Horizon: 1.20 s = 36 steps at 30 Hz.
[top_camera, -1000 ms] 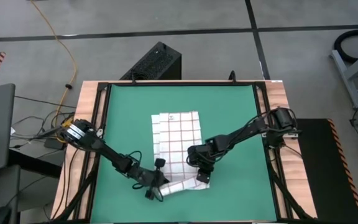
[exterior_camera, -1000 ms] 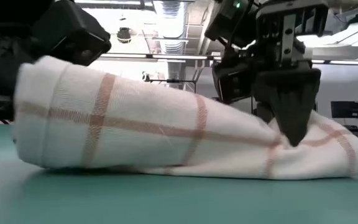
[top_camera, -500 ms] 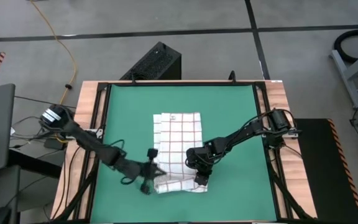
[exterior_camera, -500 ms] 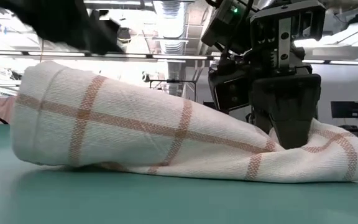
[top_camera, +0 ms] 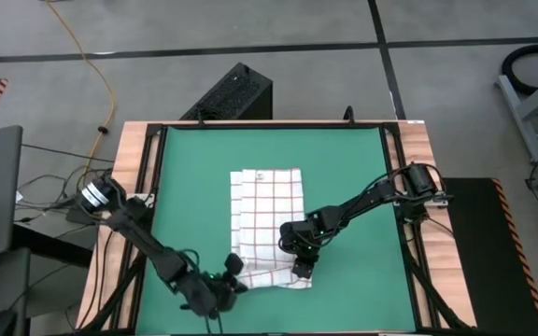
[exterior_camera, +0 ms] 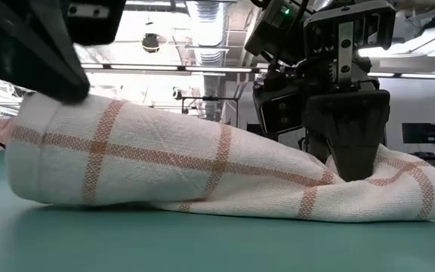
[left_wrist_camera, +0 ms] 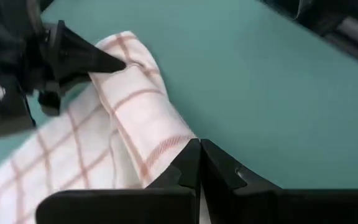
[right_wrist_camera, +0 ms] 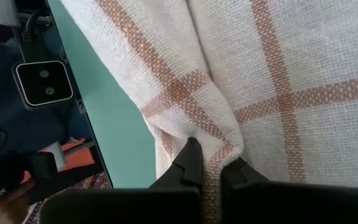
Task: Roll towel
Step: Roll the white towel
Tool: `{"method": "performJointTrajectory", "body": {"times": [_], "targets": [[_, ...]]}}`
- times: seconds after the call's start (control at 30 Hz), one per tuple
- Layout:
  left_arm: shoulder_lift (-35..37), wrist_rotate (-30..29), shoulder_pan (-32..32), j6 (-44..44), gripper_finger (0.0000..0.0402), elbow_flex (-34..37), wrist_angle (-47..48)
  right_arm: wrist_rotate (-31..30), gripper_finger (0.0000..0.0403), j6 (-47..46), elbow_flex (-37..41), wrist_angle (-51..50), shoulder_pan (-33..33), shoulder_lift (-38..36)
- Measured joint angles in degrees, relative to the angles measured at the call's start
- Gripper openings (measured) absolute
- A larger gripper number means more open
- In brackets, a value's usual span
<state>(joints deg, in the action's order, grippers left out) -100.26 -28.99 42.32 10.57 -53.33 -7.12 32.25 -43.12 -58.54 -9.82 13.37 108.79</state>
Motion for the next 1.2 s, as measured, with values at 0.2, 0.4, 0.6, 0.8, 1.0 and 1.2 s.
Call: {"method": "performJointTrajectory", "body": {"times": [0.2,0.4,0.6,0.8,1.0,1.2], "targets": [[-2.74,-8.64,0.39,0.11,0.0000,-6.79,8.58,-0.46,0.0021,-0.41,0.02,0.00,0.02,0.00],[-2.92,-3.67,-1.12,-6.51,0.0000,-4.98,10.23,-0.50,0.0021,-0.14,0.04,0.02,0.00,0.02],[-3.00,-3.46,-2.25,-9.49,0.0000,-0.94,10.19,-0.57,0.0024,0.08,0.04,0.04,0.00,0.02],[-3.00,-3.21,-3.34,-13.55,0.0000,4.47,5.81,-0.96,0.0051,1.67,0.04,0.45,0.00,0.11],[-2.98,-3.39,-3.34,-15.70,0.0000,7.82,2.51,-2.76,0.0065,4.99,0.20,0.81,0.01,-2.50],[-2.90,-3.33,-3.34,-18.75,0.0000,9.77,2.33,-11.56,0.0066,9.56,0.18,-1.03,0.82,-11.43]]}}
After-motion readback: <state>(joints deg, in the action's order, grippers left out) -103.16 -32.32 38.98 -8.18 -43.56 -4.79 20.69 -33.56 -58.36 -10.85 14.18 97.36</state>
